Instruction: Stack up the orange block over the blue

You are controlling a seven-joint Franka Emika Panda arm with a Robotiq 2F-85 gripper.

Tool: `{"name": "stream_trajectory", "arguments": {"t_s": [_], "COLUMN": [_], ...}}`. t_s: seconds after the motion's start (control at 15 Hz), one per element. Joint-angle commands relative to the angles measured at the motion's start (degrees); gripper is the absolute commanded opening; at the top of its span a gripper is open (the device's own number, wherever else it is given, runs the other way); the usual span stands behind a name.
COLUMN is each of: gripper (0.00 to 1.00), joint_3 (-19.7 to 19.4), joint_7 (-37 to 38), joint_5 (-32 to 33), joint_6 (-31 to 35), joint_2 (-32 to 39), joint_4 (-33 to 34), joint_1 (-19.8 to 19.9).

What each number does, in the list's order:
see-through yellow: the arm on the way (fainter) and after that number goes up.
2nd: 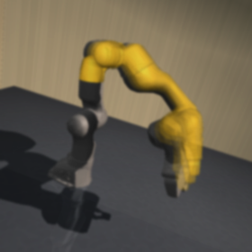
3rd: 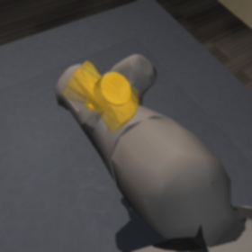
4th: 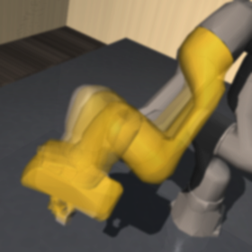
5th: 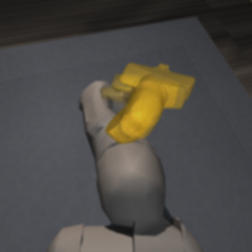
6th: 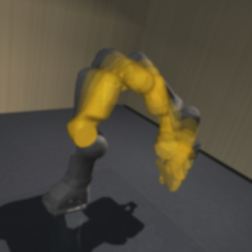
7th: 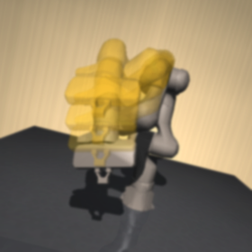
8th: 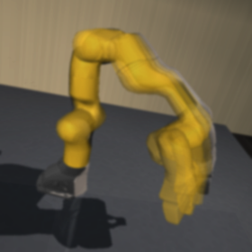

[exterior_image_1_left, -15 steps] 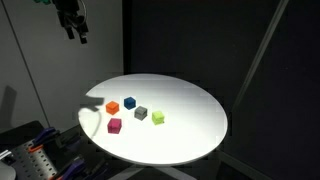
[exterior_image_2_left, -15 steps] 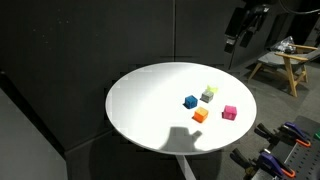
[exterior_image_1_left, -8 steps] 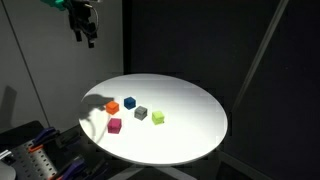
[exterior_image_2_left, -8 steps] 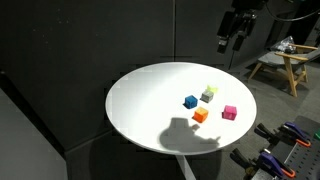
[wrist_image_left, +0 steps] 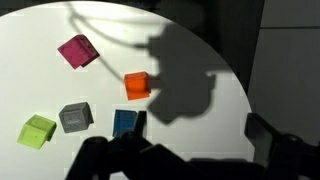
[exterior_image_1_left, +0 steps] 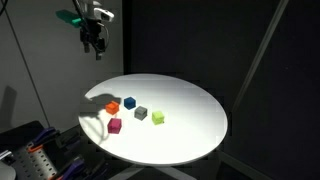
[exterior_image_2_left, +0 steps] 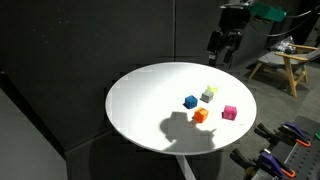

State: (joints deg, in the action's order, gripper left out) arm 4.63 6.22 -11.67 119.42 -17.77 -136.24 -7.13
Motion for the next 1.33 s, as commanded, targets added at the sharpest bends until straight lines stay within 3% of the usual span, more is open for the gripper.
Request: {"name": "stream_trajectory", "arguments": {"t_s": [0.0, 0.6, 1.27], "gripper": [1.00, 1.00, 1.00], "joint_3": [0.4, 0.8, 0.6], "joint_7": [-0.8, 0.2, 0.0], "joint_5": [1.0, 6.2, 5.5], "joint_6": [3.1, 14.4, 14.2], "joint_2": [4.2, 10.6, 11.5], "joint_4": [1.2, -0.4, -0.3], "joint_1": [0.8, 0.9, 0.6]}}
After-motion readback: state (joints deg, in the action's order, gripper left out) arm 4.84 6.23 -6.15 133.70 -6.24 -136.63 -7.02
